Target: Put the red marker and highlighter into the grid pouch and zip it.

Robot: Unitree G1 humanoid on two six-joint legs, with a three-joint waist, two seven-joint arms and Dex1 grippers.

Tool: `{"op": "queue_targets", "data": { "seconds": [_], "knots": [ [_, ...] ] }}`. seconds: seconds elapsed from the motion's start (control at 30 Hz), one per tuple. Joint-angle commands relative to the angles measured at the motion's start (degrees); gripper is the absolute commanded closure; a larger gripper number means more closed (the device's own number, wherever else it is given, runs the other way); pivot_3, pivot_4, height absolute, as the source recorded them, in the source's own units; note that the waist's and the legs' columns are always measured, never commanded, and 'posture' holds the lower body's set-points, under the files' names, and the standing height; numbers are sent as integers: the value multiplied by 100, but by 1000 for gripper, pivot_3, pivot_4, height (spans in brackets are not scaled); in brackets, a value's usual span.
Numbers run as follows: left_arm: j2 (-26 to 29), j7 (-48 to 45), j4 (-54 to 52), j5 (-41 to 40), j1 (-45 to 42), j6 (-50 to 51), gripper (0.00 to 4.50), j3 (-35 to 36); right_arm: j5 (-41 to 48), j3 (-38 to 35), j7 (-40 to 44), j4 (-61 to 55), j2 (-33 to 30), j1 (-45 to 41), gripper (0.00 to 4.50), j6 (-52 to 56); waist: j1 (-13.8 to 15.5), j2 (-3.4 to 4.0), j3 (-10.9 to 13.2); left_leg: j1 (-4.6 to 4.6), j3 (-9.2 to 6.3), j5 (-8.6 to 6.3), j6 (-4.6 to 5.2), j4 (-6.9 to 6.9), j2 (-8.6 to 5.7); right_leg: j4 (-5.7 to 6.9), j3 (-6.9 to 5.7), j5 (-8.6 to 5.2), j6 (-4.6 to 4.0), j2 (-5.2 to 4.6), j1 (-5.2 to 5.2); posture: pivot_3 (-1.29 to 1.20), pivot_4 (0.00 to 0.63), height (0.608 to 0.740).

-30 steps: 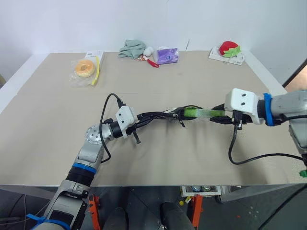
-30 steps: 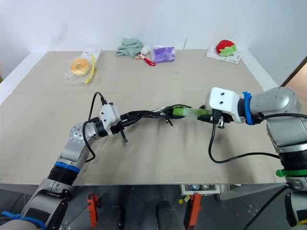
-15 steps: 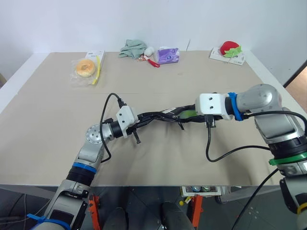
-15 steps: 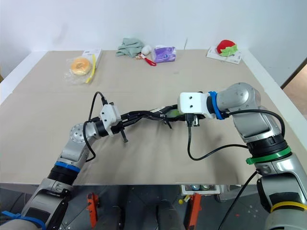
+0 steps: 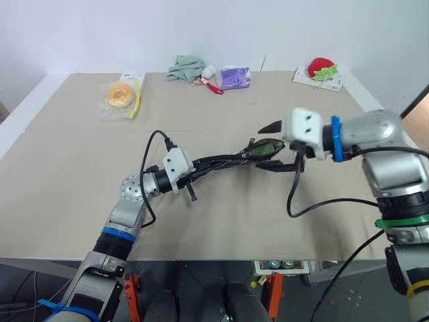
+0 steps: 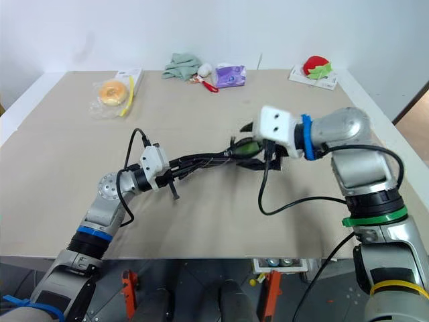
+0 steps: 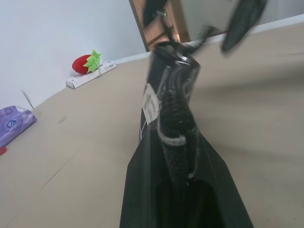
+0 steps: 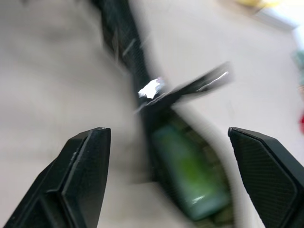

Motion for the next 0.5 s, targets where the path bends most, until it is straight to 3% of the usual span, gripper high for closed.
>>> {"op": "queue_targets", "data": {
  "seconds": [0.03,0.5],
  "knots": [
    [-21,11,-150,-80,-130,-21,4500,102,470,-335,-69,-536,-40,193,151,439,0,0,0,0,-1,0,0,0,0,0,-1,0,0,0,1,0,150,739],
    [8,-5,-220,-84,-102,28,4500,103,377,41,-366,-489,329,436,151,355,1,-1,0,-2,-1,0,0,11,0,3,-2,3,1,1,2,0,150,739]
  ]
}}
